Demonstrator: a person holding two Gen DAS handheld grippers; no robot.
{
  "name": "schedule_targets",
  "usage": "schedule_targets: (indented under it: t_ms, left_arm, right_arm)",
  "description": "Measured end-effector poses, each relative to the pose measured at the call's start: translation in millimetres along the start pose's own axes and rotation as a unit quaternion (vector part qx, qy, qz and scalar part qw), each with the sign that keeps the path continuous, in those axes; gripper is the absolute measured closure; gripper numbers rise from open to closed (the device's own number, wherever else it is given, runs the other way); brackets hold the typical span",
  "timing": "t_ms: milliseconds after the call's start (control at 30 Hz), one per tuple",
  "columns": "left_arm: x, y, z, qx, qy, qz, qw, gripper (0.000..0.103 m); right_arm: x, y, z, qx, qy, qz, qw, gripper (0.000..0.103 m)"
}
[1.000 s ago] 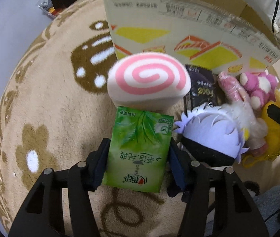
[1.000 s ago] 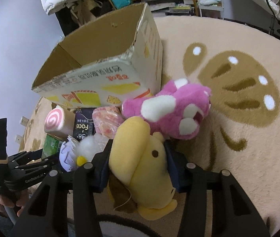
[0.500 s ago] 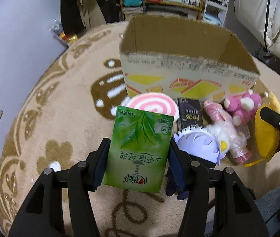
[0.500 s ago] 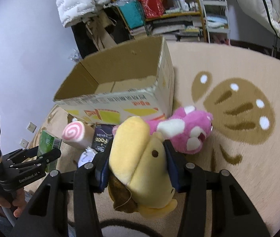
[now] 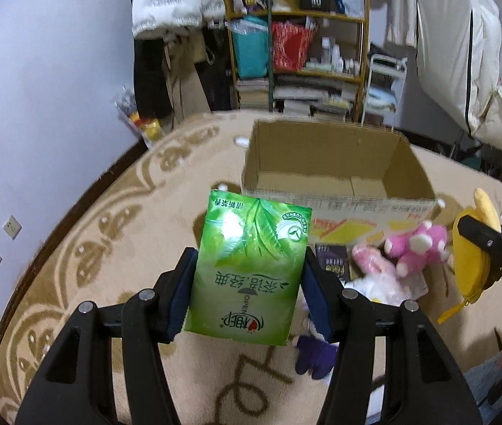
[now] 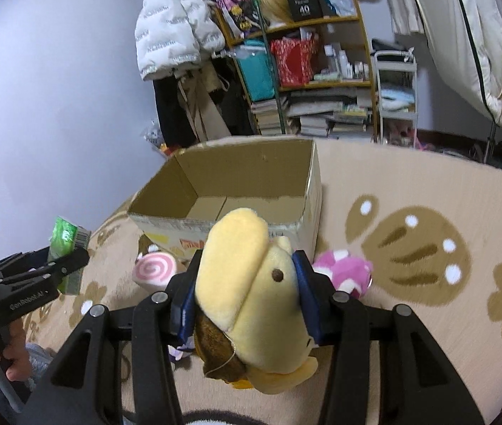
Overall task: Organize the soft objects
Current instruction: 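Lift green tissue pack with left tool while right tool lifts yellow duck over box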
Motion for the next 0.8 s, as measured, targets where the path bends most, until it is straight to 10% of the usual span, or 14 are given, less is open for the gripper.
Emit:
schedule_targets:
  t_ms: [800]
  left_arm:
    - [-43,14,61,-0.005,-0.103,0.028,0.9942,0.047]
  right_arm:
    - [-27,24,54,-0.031,-0.081,0.001,0.996,0.053]
Point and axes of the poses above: each gripper's, at about its wrist camera, not at the fingertips, and x roughly the way its jaws point, y to its left, z to its top, the point moved 2 cm from there along x, roughly the way its jaws point, and after that the axes turned 7 degrees about -z, right-handed, at the moved point
